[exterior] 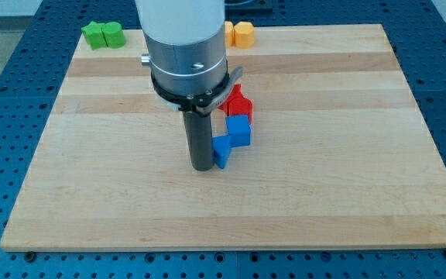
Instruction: Slide the hexagon into the red star
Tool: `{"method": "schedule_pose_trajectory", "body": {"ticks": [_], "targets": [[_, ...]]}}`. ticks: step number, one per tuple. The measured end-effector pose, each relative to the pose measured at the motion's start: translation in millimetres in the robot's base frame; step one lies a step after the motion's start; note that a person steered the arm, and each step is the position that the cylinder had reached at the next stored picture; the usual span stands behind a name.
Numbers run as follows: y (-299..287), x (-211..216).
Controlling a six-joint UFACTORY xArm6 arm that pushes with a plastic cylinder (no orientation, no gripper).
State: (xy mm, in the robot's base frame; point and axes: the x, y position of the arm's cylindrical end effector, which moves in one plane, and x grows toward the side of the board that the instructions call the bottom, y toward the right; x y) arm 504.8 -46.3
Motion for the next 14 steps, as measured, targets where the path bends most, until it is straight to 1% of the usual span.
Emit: {"method": "schedule_pose_trajectory", "body": {"ticks": [2, 3, 4, 5, 6, 7, 9, 10, 11, 12, 13, 14], "targets": [[4.8, -9.4], [-25.4, -9.9], [-91.6, -48.2], [-98.5, -110.1], [-84.7, -163.6], [-22.0, -198.1], [124.4, -248.5], [150.1, -282.4], [118.7, -312.2], [49.7, -306.4], [0.0, -267.6], [-6.2, -246.9]]}}
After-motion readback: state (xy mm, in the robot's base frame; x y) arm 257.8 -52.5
